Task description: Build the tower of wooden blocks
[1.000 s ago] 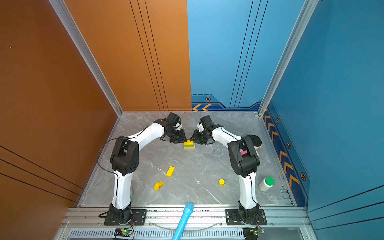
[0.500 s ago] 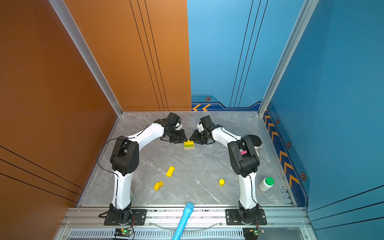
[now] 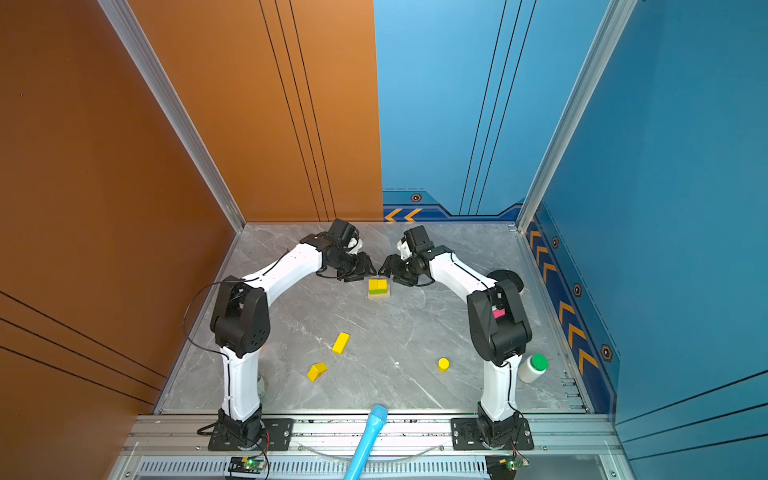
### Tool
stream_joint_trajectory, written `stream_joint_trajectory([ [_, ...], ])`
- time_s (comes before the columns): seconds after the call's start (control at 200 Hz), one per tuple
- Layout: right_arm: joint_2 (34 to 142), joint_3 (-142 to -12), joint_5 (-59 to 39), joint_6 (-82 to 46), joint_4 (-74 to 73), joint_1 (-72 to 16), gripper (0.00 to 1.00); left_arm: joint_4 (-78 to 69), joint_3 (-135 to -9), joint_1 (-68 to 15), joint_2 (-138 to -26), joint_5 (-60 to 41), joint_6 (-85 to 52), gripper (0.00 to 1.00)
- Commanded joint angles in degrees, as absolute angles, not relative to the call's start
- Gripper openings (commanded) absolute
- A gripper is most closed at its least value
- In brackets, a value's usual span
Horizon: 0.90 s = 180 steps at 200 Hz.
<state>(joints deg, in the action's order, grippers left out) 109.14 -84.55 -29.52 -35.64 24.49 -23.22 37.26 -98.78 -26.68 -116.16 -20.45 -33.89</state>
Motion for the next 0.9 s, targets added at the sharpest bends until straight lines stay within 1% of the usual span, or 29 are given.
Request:
stream_joint_trajectory([
  [0.0,104.58,-83.96,-26.58,-32.25,28.58,-22.94,0.65,37.53,-96.81,-26.46,-111.37,-18.86,-32.87,0.53],
  [0.13,101.48,-85.06,-24.31,-28.27,33.83,-23.09,0.67,36.43,-93.07,-26.47,-106.27,-17.70,-33.05,0.54],
  [0.43,94.65,-86.41,-18.03,-21.74,42.15,-26.35,0.68,32.26,-79.69,-24.96,-89.75,-14.78,-34.12,0.54],
  [0.631,92.39,-89.16,-13.17,-16.52,47.73,-32.60,0.69,31.35,-70.84,-22.89,-78.67,-11.83,-35.35,0.54],
  [0.826,92.70,-90.50,-12.57,-14.12,50.36,-39.71,0.72,31.20,-62.89,-20.61,-67.76,-9.42,-36.12,0.54],
  [0.896,94.08,-91.64,-12.20,-13.16,52.00,-44.34,0.73,31.27,-60.38,-19.84,-64.32,-8.66,-36.59,0.53],
])
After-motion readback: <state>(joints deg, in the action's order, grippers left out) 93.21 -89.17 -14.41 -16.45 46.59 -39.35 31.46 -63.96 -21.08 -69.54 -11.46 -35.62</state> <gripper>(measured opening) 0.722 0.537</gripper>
